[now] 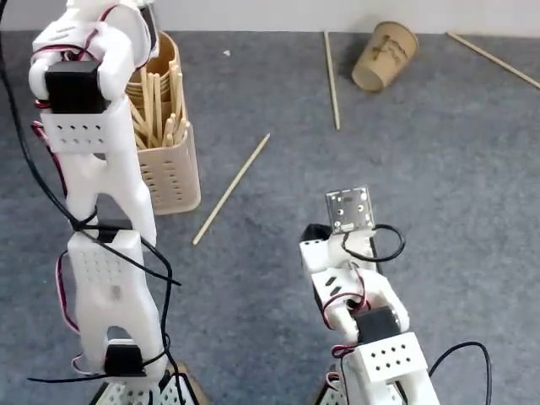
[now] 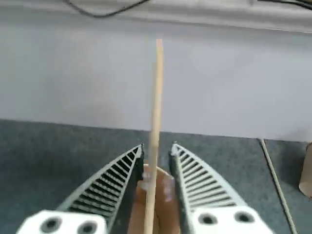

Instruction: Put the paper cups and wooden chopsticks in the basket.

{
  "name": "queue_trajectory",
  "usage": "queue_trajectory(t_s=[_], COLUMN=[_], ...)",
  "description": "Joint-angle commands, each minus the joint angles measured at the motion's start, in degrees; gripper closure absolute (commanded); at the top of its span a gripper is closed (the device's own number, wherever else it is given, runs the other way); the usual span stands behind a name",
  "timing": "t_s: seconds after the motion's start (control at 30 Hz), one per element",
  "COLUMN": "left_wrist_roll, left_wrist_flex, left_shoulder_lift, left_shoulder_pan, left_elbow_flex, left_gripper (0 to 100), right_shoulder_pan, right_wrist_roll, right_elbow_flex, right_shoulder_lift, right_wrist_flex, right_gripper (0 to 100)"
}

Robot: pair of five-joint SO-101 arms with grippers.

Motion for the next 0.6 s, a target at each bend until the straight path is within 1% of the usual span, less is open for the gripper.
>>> queue_trajectory(t_s=[0.0,0.13,0.2,0.27,0.33,0.43,0.47,0.57], left_wrist_roll=[1.8,1.8,1.8,1.8,1.6,1.8,1.8,1.6], left_wrist_flex=[1.9,2.5,3.5,5.1,6.6,6.7,6.1,-2.1], left_shoulder_lift=[-3.7,-5.9,-7.7,-9.3,-10.0,-8.5,-7.3,-2.2], left_shoulder_pan=[0.0,-2.2,-3.7,-4.5,-4.6,-4.2,-3.6,-2.6], left_elbow_flex=[-3.0,-3.0,-3.0,-3.0,-2.6,-2.2,-1.5,2.5], left_gripper=[84,84,84,84,84,84,84,84], right_shoulder_pan=[-0.5,-0.3,-0.2,-0.4,-0.4,-0.4,-0.4,-0.4], right_wrist_roll=[0.5,0.5,0.5,0.5,0.5,0.5,0.5,0.5], right_elbow_flex=[-0.5,-0.7,-1.0,-1.3,-2.0,-2.0,-2.0,-2.0], right_shoulder_lift=[-1.0,-0.8,-0.8,-0.8,-0.8,-0.8,-0.8,-0.8], right_wrist_flex=[-0.7,0.1,4.4,5.8,5.7,5.7,5.7,5.7], right_gripper=[97.8,97.8,97.8,97.8,97.8,97.8,97.8,97.8])
